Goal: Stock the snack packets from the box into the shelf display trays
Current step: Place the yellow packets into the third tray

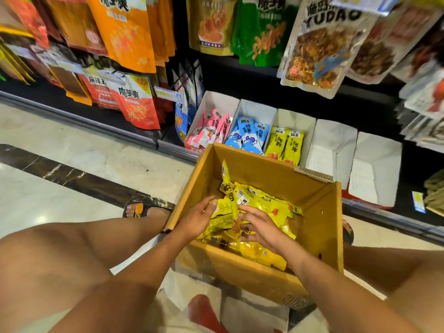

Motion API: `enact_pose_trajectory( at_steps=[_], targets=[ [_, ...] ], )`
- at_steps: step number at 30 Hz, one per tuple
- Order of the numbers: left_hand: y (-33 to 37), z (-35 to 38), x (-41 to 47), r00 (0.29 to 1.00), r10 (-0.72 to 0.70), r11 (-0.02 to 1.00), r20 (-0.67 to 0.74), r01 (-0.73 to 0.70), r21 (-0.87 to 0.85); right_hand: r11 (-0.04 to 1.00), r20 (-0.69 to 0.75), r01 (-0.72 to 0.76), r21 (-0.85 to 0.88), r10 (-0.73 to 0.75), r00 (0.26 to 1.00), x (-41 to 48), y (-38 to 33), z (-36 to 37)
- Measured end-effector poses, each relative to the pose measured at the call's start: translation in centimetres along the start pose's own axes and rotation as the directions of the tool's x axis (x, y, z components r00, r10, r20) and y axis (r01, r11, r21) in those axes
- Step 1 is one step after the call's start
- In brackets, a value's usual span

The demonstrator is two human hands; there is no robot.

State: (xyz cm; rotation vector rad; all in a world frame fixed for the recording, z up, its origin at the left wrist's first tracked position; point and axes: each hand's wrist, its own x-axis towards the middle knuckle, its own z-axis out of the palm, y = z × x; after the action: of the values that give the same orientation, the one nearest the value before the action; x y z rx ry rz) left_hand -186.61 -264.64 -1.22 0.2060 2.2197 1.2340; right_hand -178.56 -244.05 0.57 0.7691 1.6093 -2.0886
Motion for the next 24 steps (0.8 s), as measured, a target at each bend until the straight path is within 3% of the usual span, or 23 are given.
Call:
enact_pose_trajectory(
  at_steps=[2, 3, 6, 8, 10, 16, 21, 24],
  targets=[
    [1.1, 0.1, 0.0, 0.974, -0.164, 0.882, 0.158, 0.216, -0.418, 0.998, 0.077, -0.028, 0.059, 0.024, 0.997, -0.1, -0.3, 1.2],
    [1.3, 0.0, 0.0, 0.963, -0.165, 0.804, 0.214, 0.257, -0.537, 0.998, 0.119, -0.047, 0.051, 0.041, 0.992, -0.1, -0.3, 1.7],
    [1.5, -0.4, 0.1, 0.976, -0.099, 0.657, 0.195, 0.212, -0.723, 0.994, 0.189, -0.09, 0.069, 0.076, 0.979, 0.7, 0.3, 2.9],
    [1.4, -0.7, 0.3, 0.983, -0.136, 0.615, 0.127, 0.184, -0.767, 0.993, 0.151, -0.105, 0.06, 0.095, 0.984, 1.1, 0.5, 3.2],
    [1.3, -1.2, 0.6, 0.982, -0.171, 0.612, 0.084, 0.172, -0.772, 0.993, 0.123, -0.101, -0.06, 0.108, 0.987, 1.3, 0.6, 3.0],
    [0.8, -2.6, 1.7, 0.968, -0.202, 0.726, -0.147, 0.047, -0.686, 0.952, -0.065, -0.109, -0.285, 0.094, 0.993, 2.7, 1.4, 0.5],
    [-0.8, -2.9, 2.6, 0.959, -0.232, 0.749, -0.166, 0.067, -0.66, 0.863, -0.29, -0.176, -0.473, 0.036, 0.956, 6.1, 5.0, -3.8],
    [-1.1, -2.1, 3.0, 0.968, -0.212, 0.772, -0.137, 0.079, -0.631, 0.803, -0.343, -0.227, -0.552, 0.03, 0.939, 7.4, 6.7, -6.8]
  ],
)
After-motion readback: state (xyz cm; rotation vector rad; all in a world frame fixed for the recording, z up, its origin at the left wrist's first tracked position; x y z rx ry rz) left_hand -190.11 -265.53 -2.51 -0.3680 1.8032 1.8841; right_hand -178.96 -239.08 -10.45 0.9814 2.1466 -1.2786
